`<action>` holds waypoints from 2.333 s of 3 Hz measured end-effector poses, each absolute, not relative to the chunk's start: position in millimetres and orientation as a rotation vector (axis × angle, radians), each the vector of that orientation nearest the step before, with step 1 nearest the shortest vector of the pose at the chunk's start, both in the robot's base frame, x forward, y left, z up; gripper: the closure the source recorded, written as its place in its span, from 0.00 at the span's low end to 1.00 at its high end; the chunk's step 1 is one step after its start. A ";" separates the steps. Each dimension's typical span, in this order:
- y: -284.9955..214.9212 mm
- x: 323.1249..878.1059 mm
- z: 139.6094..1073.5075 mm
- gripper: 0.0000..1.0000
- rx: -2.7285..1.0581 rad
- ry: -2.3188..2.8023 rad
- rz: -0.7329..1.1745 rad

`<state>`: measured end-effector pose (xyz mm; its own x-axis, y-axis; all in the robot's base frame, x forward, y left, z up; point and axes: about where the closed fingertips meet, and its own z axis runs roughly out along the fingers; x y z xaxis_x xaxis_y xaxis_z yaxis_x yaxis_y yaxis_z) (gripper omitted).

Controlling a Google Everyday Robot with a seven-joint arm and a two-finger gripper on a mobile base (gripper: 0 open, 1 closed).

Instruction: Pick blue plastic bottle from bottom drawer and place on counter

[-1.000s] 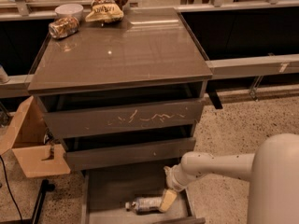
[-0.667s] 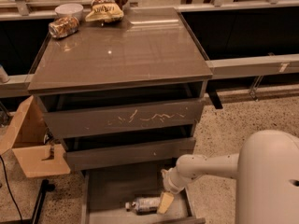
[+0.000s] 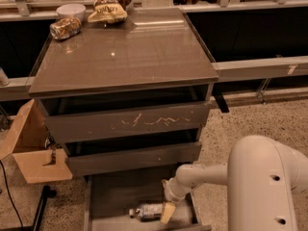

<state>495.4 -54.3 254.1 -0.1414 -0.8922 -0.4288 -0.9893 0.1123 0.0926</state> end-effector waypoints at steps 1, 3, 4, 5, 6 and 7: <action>-48.2 497.7 231.1 0.11 -1.887 2.109 0.535; -45.2 501.3 198.6 0.31 -1.912 2.128 0.544; -46.5 499.8 183.8 0.29 -1.923 2.148 0.544; -45.5 497.6 168.3 0.26 -1.921 2.141 0.552; -46.3 497.0 163.1 0.26 -1.890 2.109 0.566; -42.1 498.5 163.5 0.25 -1.851 2.059 0.575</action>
Offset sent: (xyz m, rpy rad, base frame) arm 0.0123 0.0117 -0.0565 -0.0101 0.0168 0.0434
